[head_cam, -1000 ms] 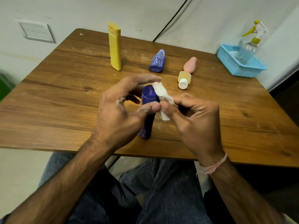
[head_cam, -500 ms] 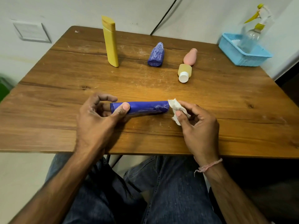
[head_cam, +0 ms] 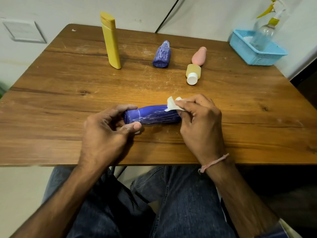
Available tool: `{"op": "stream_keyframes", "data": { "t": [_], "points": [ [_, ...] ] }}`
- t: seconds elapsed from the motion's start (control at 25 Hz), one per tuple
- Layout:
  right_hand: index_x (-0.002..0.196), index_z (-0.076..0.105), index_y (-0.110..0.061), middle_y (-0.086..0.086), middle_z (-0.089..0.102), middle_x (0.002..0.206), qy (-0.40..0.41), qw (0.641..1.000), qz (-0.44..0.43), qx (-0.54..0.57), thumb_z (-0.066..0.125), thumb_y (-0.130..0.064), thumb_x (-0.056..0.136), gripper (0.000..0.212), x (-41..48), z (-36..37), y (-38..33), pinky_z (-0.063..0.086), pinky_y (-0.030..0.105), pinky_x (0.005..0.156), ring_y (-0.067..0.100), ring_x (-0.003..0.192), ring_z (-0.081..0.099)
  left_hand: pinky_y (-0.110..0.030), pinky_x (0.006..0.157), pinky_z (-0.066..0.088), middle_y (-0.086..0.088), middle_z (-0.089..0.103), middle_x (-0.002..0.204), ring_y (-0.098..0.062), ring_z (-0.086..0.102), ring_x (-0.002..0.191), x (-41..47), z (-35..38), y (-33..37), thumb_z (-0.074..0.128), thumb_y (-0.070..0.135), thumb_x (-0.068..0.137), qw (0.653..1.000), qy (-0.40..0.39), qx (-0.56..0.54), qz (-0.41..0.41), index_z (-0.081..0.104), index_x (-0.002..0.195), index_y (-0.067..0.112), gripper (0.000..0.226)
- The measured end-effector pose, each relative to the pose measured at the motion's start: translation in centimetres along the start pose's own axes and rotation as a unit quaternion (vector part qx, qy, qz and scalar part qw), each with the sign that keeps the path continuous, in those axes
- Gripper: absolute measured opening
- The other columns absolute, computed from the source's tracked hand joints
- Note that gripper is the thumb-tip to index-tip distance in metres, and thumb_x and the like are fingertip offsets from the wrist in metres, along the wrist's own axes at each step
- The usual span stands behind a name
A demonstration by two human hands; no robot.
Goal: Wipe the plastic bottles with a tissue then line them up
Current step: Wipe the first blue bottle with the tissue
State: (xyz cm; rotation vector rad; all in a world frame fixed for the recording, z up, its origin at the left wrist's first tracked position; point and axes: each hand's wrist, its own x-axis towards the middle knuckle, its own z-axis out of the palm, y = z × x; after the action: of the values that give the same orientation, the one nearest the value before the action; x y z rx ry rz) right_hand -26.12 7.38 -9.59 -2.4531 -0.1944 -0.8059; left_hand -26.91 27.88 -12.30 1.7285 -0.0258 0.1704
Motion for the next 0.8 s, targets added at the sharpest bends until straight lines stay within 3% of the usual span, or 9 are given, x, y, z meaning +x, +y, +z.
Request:
{"op": "stream_keyframes", "data": {
  "t": [0.08, 0.2, 0.28, 0.4, 0.48, 0.64, 0.72, 0.8],
  "points": [
    [0.11, 0.075, -0.008, 0.004, 0.066, 0.095, -0.012, 0.999, -0.041, 0.004, 0.07, 0.007, 0.083, 0.031, -0.7, 0.4, -1.7, 0.055, 0.033, 0.074, 0.022, 0.091, 0.059, -0.036, 0.076, 0.061, -0.006, 0.075, 0.085, -0.027, 0.072, 0.078, 0.0, 0.2, -0.1, 0.085, 0.015, 0.075, 0.999, 0.01, 0.034, 0.011, 0.075, 0.107, 0.029, 0.036],
    [0.112, 0.075, -0.007, 0.008, 0.067, 0.097, -0.063, 0.992, -0.105, 0.037, 0.067, 0.01, 0.083, 0.034, -1.6, 0.8, -2.5, 0.054, 0.034, 0.077, 0.025, 0.092, 0.059, -0.039, 0.075, 0.06, 0.002, 0.074, 0.079, -0.021, 0.071, 0.073, -0.1, 0.1, -0.1, 0.086, 0.025, 0.073, 0.996, 0.021, 0.09, 0.02, 0.075, 0.107, 0.035, 0.038],
    [0.111, 0.075, -0.008, 0.007, 0.068, 0.101, -0.045, 0.996, -0.073, 0.02, 0.066, 0.011, 0.083, 0.035, -0.4, 0.4, -0.4, 0.055, 0.035, 0.08, 0.025, 0.094, 0.061, -0.032, 0.072, 0.056, 0.006, 0.072, 0.075, -0.012, 0.067, 0.069, -0.2, 0.1, 0.0, 0.086, 0.033, 0.073, 0.992, 0.029, 0.115, 0.036, 0.075, 0.104, 0.036, 0.034],
    [0.11, 0.075, -0.007, 0.005, 0.069, 0.105, -0.004, 0.999, 0.015, -0.047, 0.066, 0.011, 0.083, 0.034, 0.5, -0.1, 1.5, 0.057, 0.039, 0.081, 0.023, 0.097, 0.061, -0.022, 0.072, 0.054, 0.011, 0.073, 0.09, -0.008, 0.068, 0.078, -0.3, 0.4, 0.6, 0.081, 0.039, 0.074, 0.985, 0.022, 0.157, 0.075, 0.076, 0.106, 0.032, 0.033],
    [0.112, 0.074, -0.007, 0.005, 0.069, 0.106, -0.005, 0.999, -0.009, -0.033, 0.064, 0.012, 0.083, 0.036, -0.7, 0.7, -0.9, 0.056, 0.037, 0.08, 0.024, 0.096, 0.059, -0.014, 0.069, 0.051, 0.012, 0.072, 0.094, -0.006, 0.068, 0.079, -0.5, 0.6, 0.8, 0.078, 0.043, 0.073, 0.98, 0.025, 0.178, 0.084, 0.075, 0.108, 0.029, 0.038],
    [0.116, 0.074, -0.007, 0.004, 0.071, 0.117, -0.094, 0.985, -0.126, 0.07, 0.052, 0.009, 0.084, 0.041, -3.3, 1.9, -4.9, 0.05, 0.03, 0.089, 0.026, 0.092, 0.056, -0.024, 0.064, 0.055, 0.012, 0.073, 0.085, -0.005, 0.067, 0.073, -0.9, 0.5, 0.4, 0.081, 0.02, 0.078, 0.973, 0.052, 0.207, 0.092, 0.075, 0.104, 0.028, 0.029],
    [0.115, 0.074, -0.011, 0.0, 0.072, 0.118, -0.071, 0.992, -0.1, 0.029, 0.052, 0.011, 0.083, 0.045, -2.2, 1.4, -2.7, 0.051, 0.031, 0.084, 0.025, 0.09, 0.057, -0.013, 0.064, 0.052, 0.013, 0.071, 0.084, 0.0, 0.064, 0.071, -0.9, 0.5, 0.3, 0.086, 0.02, 0.072, 0.975, 0.043, 0.197, 0.092, 0.074, 0.104, 0.029, 0.035],
    [0.116, 0.074, -0.012, 0.0, 0.073, 0.117, -0.02, 0.999, -0.012, -0.04, 0.055, 0.012, 0.082, 0.046, -0.9, 0.7, -0.4, 0.055, 0.035, 0.079, 0.025, 0.092, 0.058, -0.007, 0.062, 0.047, 0.013, 0.068, 0.082, 0.0, 0.06, 0.066, -0.8, 0.7, 0.3, 0.088, 0.03, 0.067, 0.979, 0.041, 0.177, 0.09, 0.075, 0.105, 0.028, 0.041]
  ]
}}
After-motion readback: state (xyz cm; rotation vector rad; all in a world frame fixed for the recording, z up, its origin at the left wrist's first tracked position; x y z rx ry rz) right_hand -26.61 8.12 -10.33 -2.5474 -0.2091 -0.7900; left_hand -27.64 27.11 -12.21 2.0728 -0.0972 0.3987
